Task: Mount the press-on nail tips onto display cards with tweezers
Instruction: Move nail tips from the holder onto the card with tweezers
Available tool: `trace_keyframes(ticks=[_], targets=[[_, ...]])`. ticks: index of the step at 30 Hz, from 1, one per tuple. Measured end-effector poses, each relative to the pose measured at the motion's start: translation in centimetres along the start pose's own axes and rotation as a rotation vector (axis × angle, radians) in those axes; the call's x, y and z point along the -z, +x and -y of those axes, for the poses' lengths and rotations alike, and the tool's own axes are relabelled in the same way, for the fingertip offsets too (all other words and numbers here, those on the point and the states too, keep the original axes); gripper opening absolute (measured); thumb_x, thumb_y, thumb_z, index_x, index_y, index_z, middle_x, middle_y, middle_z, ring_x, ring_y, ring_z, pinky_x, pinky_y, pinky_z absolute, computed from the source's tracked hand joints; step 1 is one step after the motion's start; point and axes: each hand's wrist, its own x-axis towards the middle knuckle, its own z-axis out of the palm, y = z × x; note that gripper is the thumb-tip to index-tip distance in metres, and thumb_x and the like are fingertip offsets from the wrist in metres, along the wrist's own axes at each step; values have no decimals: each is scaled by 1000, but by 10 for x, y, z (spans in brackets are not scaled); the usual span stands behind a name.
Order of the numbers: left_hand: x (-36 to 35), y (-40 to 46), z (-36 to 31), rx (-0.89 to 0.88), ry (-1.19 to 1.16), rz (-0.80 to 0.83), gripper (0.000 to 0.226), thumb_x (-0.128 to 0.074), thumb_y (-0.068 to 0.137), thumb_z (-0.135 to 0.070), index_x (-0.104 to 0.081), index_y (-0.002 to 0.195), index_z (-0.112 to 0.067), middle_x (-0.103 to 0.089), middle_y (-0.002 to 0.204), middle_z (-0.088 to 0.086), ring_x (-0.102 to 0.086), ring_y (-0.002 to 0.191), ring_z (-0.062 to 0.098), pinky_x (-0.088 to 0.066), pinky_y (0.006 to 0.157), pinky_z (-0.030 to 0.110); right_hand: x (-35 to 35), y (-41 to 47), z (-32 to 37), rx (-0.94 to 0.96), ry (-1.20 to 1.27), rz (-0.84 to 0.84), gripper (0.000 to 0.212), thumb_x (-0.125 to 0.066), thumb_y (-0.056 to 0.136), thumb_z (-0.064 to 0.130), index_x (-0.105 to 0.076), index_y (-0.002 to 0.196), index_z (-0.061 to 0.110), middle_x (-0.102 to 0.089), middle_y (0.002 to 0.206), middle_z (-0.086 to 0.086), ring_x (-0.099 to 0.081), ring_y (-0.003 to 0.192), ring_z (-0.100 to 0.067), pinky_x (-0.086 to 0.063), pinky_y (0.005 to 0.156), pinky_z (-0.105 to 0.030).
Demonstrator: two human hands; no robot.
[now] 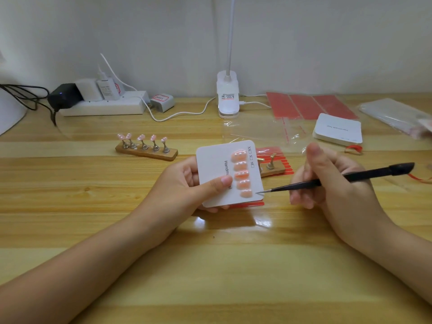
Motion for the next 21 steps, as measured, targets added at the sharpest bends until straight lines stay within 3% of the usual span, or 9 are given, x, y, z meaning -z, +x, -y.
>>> trace_keyframes(ticks=[7,17,21], targets=[[-1,0,0,-14,3,-1,34,-67,63,-23,-63,96,-13,-72,72,2,-65,56,9,-47,44,16,-4,0,0,-63,28,-2,34,-48,77,46,-58,53,24,-58,45,-10,-45,33,-12,-38,38,-14],[0,1,1,-28,2,-1,31,-67,63,-24,-64,93,-16,-73,74,3,-65,58,9,-48,45,17,-3,3,-1,-105,98,-42,34,-52,70,51,-56,50,23,-56,44,-11,-46,34,-13,-38,36,-15],[0,0,2,-34,3,2,32,-68,63,-24,-64,94,-16,-73,75,4,-65,58,9,-48,45,17,-4,3,-2,-103,89,-28,34,-49,75,43,-57,49,22,-56,44,-10,-49,34,-13,-38,36,-14]])
